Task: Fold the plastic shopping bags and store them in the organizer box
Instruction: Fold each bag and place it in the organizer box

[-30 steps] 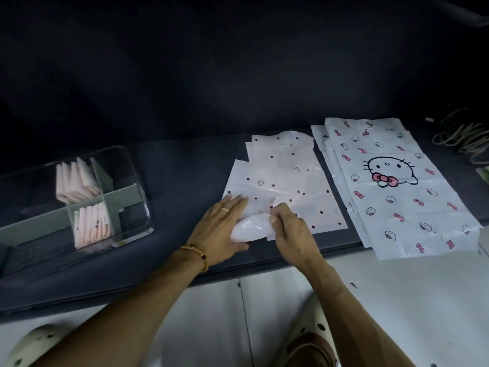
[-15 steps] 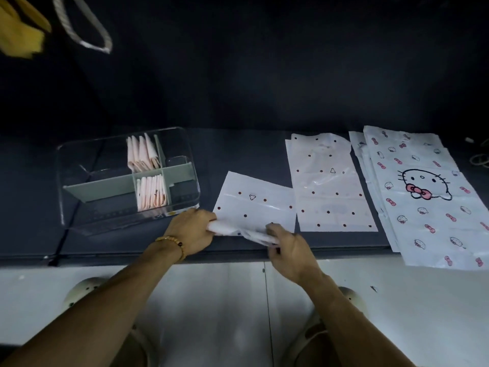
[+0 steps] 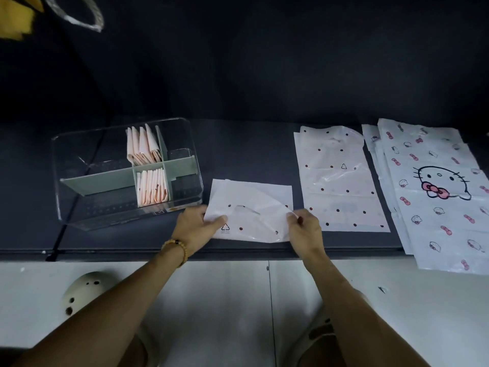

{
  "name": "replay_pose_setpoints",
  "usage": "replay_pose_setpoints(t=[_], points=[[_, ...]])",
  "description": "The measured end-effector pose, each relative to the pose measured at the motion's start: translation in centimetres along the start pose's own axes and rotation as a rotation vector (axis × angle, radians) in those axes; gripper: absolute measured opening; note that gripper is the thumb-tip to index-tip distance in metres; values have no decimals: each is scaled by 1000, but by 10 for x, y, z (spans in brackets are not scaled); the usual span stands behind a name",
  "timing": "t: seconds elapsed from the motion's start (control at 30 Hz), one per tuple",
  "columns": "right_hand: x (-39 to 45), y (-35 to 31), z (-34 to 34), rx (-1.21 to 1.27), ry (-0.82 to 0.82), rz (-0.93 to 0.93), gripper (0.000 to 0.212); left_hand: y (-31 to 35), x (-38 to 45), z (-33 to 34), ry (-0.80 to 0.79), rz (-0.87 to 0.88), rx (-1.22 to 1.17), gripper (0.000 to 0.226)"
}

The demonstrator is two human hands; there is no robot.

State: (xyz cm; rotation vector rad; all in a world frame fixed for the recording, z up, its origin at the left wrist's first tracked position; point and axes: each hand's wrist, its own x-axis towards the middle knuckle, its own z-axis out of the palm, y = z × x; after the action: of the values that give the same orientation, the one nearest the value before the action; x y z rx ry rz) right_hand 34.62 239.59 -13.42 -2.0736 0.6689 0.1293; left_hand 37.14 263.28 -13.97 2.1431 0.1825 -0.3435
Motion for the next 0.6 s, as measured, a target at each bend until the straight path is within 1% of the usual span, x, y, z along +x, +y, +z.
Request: replay_pose_setpoints(t=[0.13, 0.23, 0.27, 0.3, 0.37, 0.43, 0.5, 0.6], points=[[10, 2, -3, 48, 10, 54, 29, 1, 5, 6, 46, 21, 216, 22], [10, 0, -4, 150, -16, 79, 44, 2, 9, 8, 62, -6, 287, 22], [10, 1, -3, 168, -16, 79, 45, 2, 11, 8, 60, -14, 296, 22], [9, 1, -3, 161, -21, 72, 43, 1, 12, 9, 55, -21, 299, 23], [12, 4, -3, 80, -32, 30, 30, 0, 15, 9, 48, -34, 290, 21], [16, 5, -3, -32, -21, 1, 32, -1, 17, 9, 47, -51, 263, 23], [20, 2, -3, -132, -13, 17, 28, -1, 18, 9, 54, -77, 247, 28], [22, -1, -1, -164, -9, 71, 17, 2, 18, 8, 109, -118, 255, 42]])
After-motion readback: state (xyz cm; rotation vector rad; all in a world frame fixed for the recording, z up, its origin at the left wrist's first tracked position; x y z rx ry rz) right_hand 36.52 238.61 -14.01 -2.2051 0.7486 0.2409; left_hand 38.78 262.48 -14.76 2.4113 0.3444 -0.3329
